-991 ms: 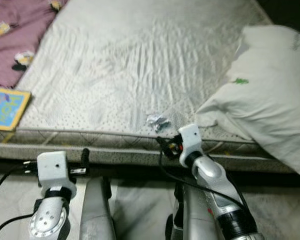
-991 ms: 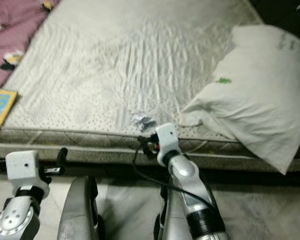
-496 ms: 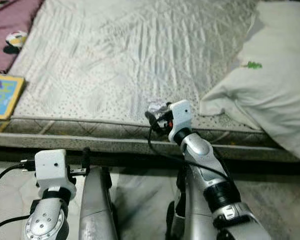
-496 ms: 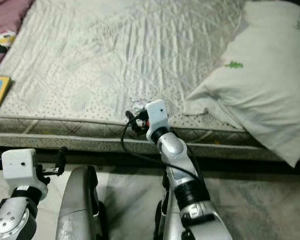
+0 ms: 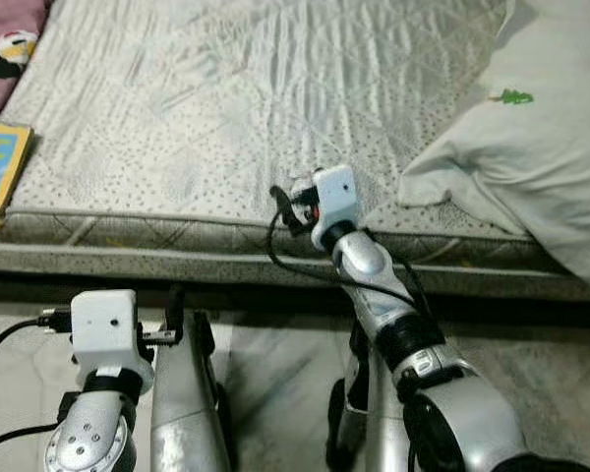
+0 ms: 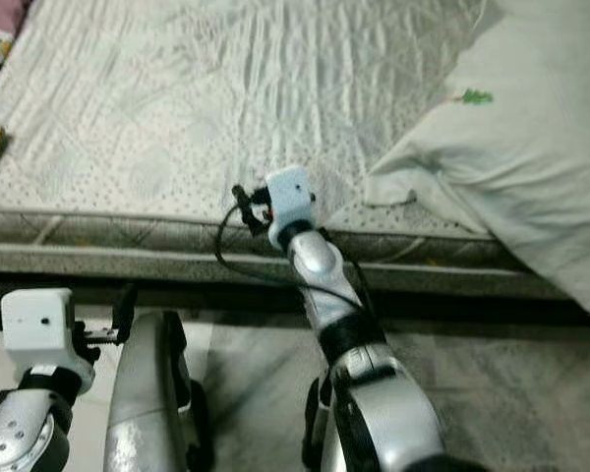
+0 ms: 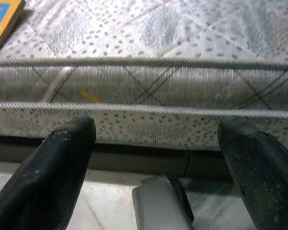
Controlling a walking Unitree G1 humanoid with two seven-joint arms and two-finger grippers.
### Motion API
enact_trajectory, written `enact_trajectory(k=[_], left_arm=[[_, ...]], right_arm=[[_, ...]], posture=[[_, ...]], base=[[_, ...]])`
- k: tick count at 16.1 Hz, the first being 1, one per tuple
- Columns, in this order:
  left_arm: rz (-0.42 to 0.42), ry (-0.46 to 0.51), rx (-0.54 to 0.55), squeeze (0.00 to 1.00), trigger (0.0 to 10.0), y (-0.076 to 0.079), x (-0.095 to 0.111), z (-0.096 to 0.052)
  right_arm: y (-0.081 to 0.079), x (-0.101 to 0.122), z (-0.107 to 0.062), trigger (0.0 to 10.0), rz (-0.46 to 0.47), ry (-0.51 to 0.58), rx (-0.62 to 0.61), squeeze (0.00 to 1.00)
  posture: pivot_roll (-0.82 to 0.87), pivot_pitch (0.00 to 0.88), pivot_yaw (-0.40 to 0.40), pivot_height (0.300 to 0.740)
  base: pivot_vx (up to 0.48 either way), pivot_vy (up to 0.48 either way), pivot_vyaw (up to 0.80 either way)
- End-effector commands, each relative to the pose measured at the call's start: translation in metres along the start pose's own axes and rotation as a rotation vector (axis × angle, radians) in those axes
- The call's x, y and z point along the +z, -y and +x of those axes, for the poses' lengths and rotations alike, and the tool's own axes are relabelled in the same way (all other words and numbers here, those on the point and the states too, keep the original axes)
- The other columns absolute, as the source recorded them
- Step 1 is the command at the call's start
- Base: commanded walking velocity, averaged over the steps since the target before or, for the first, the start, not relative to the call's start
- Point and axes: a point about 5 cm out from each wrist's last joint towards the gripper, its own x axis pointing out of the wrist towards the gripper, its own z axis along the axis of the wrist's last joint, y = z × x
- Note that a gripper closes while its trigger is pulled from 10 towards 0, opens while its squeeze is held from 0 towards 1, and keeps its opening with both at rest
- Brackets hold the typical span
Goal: Clean up the room
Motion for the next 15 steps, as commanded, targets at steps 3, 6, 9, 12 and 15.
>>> enact_trajectory(k=[3, 6, 9, 12, 15], left_arm=[[0.004, -0.012, -0.006, 0.0, 10.0, 0.003, 0.002, -0.008], [0.0, -0.021, -0.009, 0.0, 10.0, 0.006, 0.001, -0.012], [0.0, -0.022, -0.006, 0.0, 10.0, 0.006, 0.002, -0.009], [0.001, -0.018, -0.006, 0.0, 10.0, 0.007, 0.002, -0.006], [0.004, -0.011, 0.003, 0.0, 10.0, 0.006, 0.002, -0.003]], right_arm=[[-0.006, -0.008, 0.003, 10.0, -0.031, -0.041, -0.046, 0.0], [-0.01, -0.01, 0.007, 10.0, -0.086, -0.072, -0.092, 0.0], [-0.012, -0.012, 0.012, 10.0, -0.162, -0.133, -0.141, 0.0], [-0.007, -0.016, 0.012, 10.0, -0.279, -0.187, -0.185, 0.0], [0.0, -0.03, 0.005, 4.2, -0.315, -0.294, -0.25, 0.0]], posture=[[0.26, 0.337, -0.038, 0.509], [0.27, 0.345, -0.05, 0.509], [0.27, 0.336, -0.058, 0.509], [0.28, 0.325, -0.062, 0.509], [0.28, 0.302, -0.069, 0.509]], base=[[0.0, 0.0, 0.0], [0.0, 0.0, 0.0], [0.0, 0.0, 0.0], [0.0, 0.0, 0.0], [0.0, 0.0, 0.0]])
